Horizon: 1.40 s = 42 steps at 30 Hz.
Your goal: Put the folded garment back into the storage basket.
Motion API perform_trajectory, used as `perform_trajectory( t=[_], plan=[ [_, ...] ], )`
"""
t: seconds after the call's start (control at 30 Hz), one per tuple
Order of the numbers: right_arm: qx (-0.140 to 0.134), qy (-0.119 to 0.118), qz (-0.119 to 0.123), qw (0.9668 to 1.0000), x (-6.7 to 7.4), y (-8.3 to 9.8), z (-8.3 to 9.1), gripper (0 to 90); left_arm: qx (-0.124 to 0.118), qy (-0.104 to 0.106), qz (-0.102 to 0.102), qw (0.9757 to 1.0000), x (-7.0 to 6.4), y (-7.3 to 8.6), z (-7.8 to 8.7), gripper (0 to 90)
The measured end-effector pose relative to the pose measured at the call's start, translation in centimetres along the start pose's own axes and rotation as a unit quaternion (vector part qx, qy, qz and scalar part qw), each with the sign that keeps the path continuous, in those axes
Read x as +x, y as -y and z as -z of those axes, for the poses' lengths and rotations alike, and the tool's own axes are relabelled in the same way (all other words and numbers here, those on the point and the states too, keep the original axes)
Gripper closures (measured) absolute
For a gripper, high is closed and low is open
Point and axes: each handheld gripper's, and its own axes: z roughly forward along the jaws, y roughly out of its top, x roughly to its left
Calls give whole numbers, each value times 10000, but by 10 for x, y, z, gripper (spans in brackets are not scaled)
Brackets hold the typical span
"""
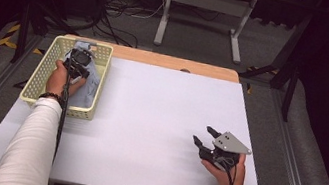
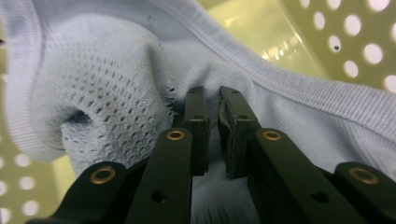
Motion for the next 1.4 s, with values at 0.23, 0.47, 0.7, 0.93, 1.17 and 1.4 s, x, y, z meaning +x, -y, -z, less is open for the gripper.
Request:
perform_trajectory(
  t=[0.23, 0.47, 0.7, 0.93, 1.17, 1.4],
  plan=[
    [54, -157, 127, 9998, 7, 1, -5, 419, 42, -155, -35, 9999, -4, -1, 0, 810],
    [-63, -262, -78, 9996, 5, 4, -6, 414, -100, -380, -89, 9992, -8, -4, 6, 770],
    [-228, -186, -167, 9994, 0, 4, -1, 400, -330, -427, -20, 9985, -6, -4, 16, 737],
    [-295, -178, -132, 9993, 1, 3, 2, 380, -721, -364, -112, 9967, -13, -7, 33, 712],
    [-458, -108, -227, 9986, 0, 2, 11, 340, -1044, -292, -132, 9940, -19, -9, 42, 634],
    [-396, -185, -191, 9989, 8, 5, 11, 313, -1316, -181, -206, 9909, -27, -11, 48, 528]
  ],
)
